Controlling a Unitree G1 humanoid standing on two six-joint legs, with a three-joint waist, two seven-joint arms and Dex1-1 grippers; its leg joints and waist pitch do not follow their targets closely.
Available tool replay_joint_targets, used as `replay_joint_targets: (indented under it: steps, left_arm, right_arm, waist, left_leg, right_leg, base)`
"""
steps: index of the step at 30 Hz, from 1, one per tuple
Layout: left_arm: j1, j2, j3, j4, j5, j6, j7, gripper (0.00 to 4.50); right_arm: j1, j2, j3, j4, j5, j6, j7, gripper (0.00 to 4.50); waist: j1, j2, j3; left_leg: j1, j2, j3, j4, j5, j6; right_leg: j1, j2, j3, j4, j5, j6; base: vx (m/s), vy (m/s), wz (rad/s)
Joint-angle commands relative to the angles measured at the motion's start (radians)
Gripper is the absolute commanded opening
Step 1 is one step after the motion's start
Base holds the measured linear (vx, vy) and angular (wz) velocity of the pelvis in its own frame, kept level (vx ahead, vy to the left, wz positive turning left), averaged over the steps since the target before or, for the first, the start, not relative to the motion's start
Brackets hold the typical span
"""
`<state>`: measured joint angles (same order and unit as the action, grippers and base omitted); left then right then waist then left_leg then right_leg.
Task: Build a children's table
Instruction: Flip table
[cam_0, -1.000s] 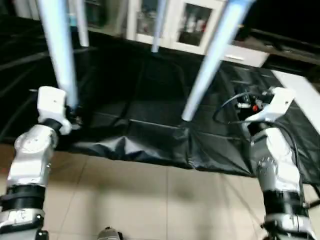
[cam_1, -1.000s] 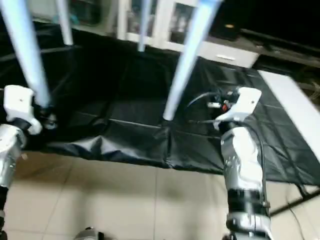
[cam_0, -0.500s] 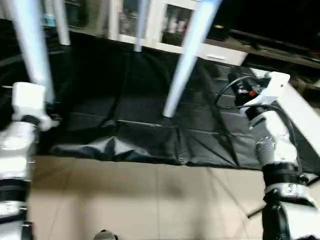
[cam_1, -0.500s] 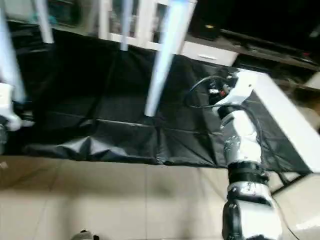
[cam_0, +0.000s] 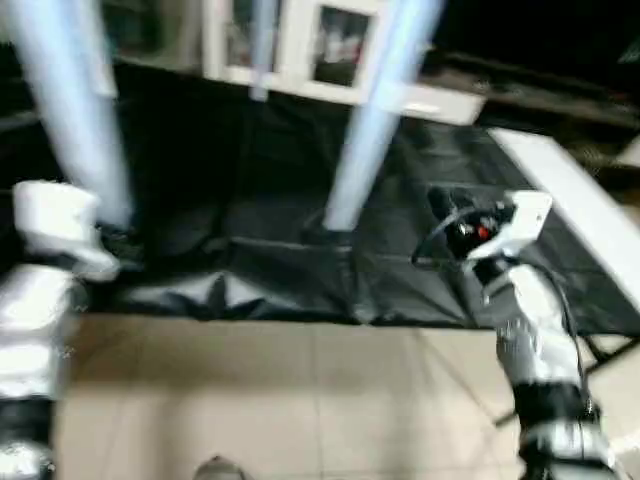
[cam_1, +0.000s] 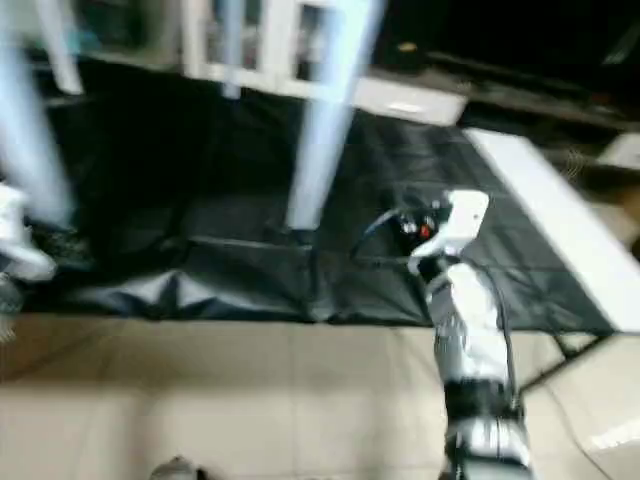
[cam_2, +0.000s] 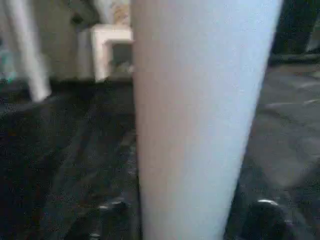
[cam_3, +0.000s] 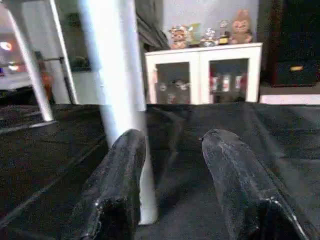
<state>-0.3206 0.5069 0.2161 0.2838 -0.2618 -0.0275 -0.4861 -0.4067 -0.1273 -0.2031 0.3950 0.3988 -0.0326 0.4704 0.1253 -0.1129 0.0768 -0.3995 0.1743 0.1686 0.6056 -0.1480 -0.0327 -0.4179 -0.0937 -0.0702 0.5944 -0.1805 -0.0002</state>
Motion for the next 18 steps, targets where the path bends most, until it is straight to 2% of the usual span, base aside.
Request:
replay_joint_targets:
  steps: [1, 2, 3, 4, 5, 6, 7, 8, 9, 10, 11, 12, 13, 14, 15, 16, 17, 18]
  left_arm:
    - [-0.026, 0.011, 0.002, -0.049, 0.009, -0.007, 0.026, 2.48]
    - [-0.031, 0.016, 0.008, -0.045, 0.022, -0.013, 0.043, 2.48]
    - [-0.046, 0.031, 0.034, -0.043, 0.058, -0.027, 0.087, 2.59]
    - [-0.052, 0.036, 0.044, -0.043, 0.07, -0.032, 0.101, 2.62]
    - [-0.063, 0.049, 0.058, -0.045, 0.094, -0.034, 0.122, 2.65]
    - [-0.064, 0.05, 0.061, -0.047, 0.097, -0.033, 0.124, 2.78]
    - [-0.072, 0.056, 0.064, -0.053, 0.101, -0.019, 0.133, 2.78]
    - [-0.072, 0.058, 0.063, -0.058, 0.102, -0.014, 0.135, 2.78]
    - [-0.07, 0.063, 0.059, -0.068, 0.106, -0.005, 0.143, 2.78]
    - [-0.062, 0.064, 0.058, -0.077, 0.124, -0.011, 0.173, 2.78]
    - [-0.062, 0.064, 0.058, -0.077, 0.124, -0.011, 0.173, 2.78]
    - [-0.057, 0.045, 0.081, -0.078, 0.101, -0.018, 0.198, 2.78]
    - [-0.053, 0.039, 0.087, -0.078, 0.091, -0.021, 0.2, 2.78]
    - [-0.045, 0.019, 0.104, -0.08, 0.055, -0.032, 0.189, 2.98]
    - [-0.041, 0.008, 0.113, -0.082, 0.036, -0.04, 0.18, 3.09]
    - [-0.029, 0.002, 0.11, -0.089, 0.023, -0.021, 0.163, 3.14]
    - [-0.029, 0.002, 0.11, -0.089, 0.023, -0.021, 0.163, 3.14]
    - [-0.018, -0.005, 0.109, -0.097, 0.014, -0.016, 0.151, 3.17]
  right_arm:
    - [0.031, -0.012, -0.009, -0.064, 0.011, 0.018, -0.015, 2.08]
    - [0.04, -0.009, -0.008, -0.078, 0.014, 0.021, -0.017, 2.08]
    - [0.069, 0.002, -0.003, -0.119, 0.018, 0.032, -0.022, 2.08]
    - [0.081, 0.006, 0.0, -0.132, 0.018, 0.034, -0.023, 2.08]
    - [0.098, 0.013, 0.005, -0.153, 0.015, 0.038, -0.028, 2.08]
    - [0.1, 0.014, 0.006, -0.156, 0.015, 0.039, -0.029, 2.08]
    - [0.112, 0.02, 0.01, -0.168, 0.014, 0.044, -0.032, 2.08]
    - [0.116, 0.023, 0.011, -0.172, 0.014, 0.046, -0.035, 2.08]
    - [0.123, 0.026, 0.014, -0.182, 0.014, 0.052, -0.04, 2.08]
    - [0.129, 0.028, 0.02, -0.191, 0.014, 0.059, -0.047, 2.08]
    - [0.129, 0.028, 0.02, -0.191, 0.014, 0.059, -0.047, 2.08]
    - [0.133, 0.029, 0.022, -0.199, 0.016, 0.067, -0.049, 2.08]
    - [0.134, 0.029, 0.022, -0.203, 0.017, 0.071, -0.049, 2.08]
    - [0.139, 0.03, 0.023, -0.213, 0.017, 0.079, -0.051, 2.08]
    - [0.141, 0.03, 0.023, -0.219, 0.017, 0.083, -0.052, 2.08]
    - [0.144, 0.03, 0.025, -0.221, 0.015, 0.086, -0.051, 2.08]
    - [0.144, 0.03, 0.025, -0.221, 0.015, 0.086, -0.051, 2.08]
    - [0.147, 0.031, 0.027, -0.222, 0.013, 0.088, -0.05, 2.08]
  waist:
    - [-0.007, 0.064, -0.064]
    - [-0.008, 0.061, -0.062]
    - [-0.009, 0.064, -0.06]
    - [-0.006, 0.08, -0.054]
    - [-0.009, 0.074, -0.056]
    - [-0.013, 0.08, -0.052]
    - [-0.02, 0.088, -0.049]
    - [-0.013, 0.098, -0.049]
    - [0.061, 0.114, -0.048]
    - [0.084, 0.099, -0.052]
    - [0.045, 0.028, -0.061]
    - [0.037, 0.035, -0.045]
    - [0.062, 0.028, -0.058]
    - [0.081, 0.065, -0.059]
    - [0.064, 0.09, -0.085]
    - [0.041, 0.08, -0.079]
    - [0.043, 0.086, -0.081]
    - [0.041, 0.083, -0.076]
  left_leg:
    - [0.07, 0.054, -0.033, -0.119, -0.8, -0.151]
    - [0.068, 0.053, -0.034, -0.12, -0.808, -0.148]
    - [0.067, 0.051, -0.036, -0.121, -0.822, -0.145]
    - [0.07, 0.051, -0.039, -0.125, -0.844, -0.15]
    - [0.077, 0.05, -0.039, -0.121, -0.844, -0.143]
    - [0.076, 0.053, -0.042, -0.13, -0.861, -0.144]
    - [0.051, 0.064, -0.04, -0.163, -0.891, -0.146]
    - [0.021, 0.074, -0.03, -0.197, -0.92, -0.149]
    - [-0.08, 0.067, 0.039, -0.264, -0.985, -0.16]
    - [-0.066, 0.058, 0.076, -0.259, -0.917, -0.125]
    - [0.082, 0.042, 0.035, -0.119, -0.678, -0.147]
    - [0.084, 0.001, -0.048, 0.083, -0.281, -0.061]
    - [-0.018, 0.013, -0.072, 0.025, -0.1, -0.049]
    - [0.01, 0.048, -0.07, -0.031, -0.11, -0.074]
    - [0.08, 0.069, -0.058, -0.059, -0.153, -0.095]
    - [0.057, 0.07, -0.051, -0.08, -0.215, -0.098]
    - [0.048, 0.064, -0.047, -0.084, -0.247, -0.103]
    - [0.045, 0.058, -0.036, -0.084, -0.303, -0.106]
  right_leg:
    - [0.002, -0.048, 0.022, -0.082, -0.403, -0.113]
    - [0.006, -0.049, 0.018, -0.082, -0.433, -0.105]
    - [0.012, -0.051, 0.014, -0.089, -0.5, -0.086]
    - [0.01, -0.048, 0.01, -0.093, -0.535, -0.077]
    - [0.013, -0.052, 0.004, -0.101, -0.579, -0.065]
    - [0.023, -0.049, -0.009, -0.106, -0.605, -0.06]
    - [0.056, -0.033, -0.032, -0.078, -0.564, -0.065]
    - [0.084, -0.015, -0.04, -0.028, -0.498, -0.075]
    - [0.138, 0.029, -0.058, 0.158, -0.273, -0.091]
    - [0.118, 0.038, -0.031, 0.166, -0.256, -0.078]
    - [-0.008, -0.072, 0.054, -0.006, -0.654, -0.026]
    - [-0.034, -0.186, 0.11, -0.149, -0.988, -0.049]
    - [0.091, -0.167, 0.102, -0.081, -0.85, -0.044]
    - [0.073, -0.138, 0.079, -0.068, -0.711, -0.066]
    - [0.016, -0.046, 0.045, -0.008, -0.287, -0.105]
    - [0.039, -0.032, 0.036, 0.005, -0.098, -0.159]
    - [0.049, -0.041, 0.037, 0.004, -0.084, -0.176]
    - [0.049, -0.047, 0.042, -0.006, -0.111, -0.186]
  base:
    - [0.0, 0.0, 0.0]
    - [0.0, 0.0, 0.0]
    - [0.0, 0.0, 0.0]
    - [0.0, 0.0, 0.0]
    - [0.0, 0.0, 0.0]
    - [0.0, 0.0, 0.0]
    - [0.0, 0.0, 0.0]
    - [-0.06, -0.019, -0.14]
    - [-0.09, -0.04, 0.02]
    - [-0.09, -0.04, 0.02]
    - [0.046, -0.151, 0.04]
    - [0.096, -0.129, -0.24]
    - [0.096, -0.129, -0.24]
    - [0.077, -0.018, -0.14]
    - [0.05, -0.037, 0.17]
    - [0.05, -0.037, 0.17]
    - [0.0, 0.0, 0.0]
    - [0.0, 0.0, 0.0]
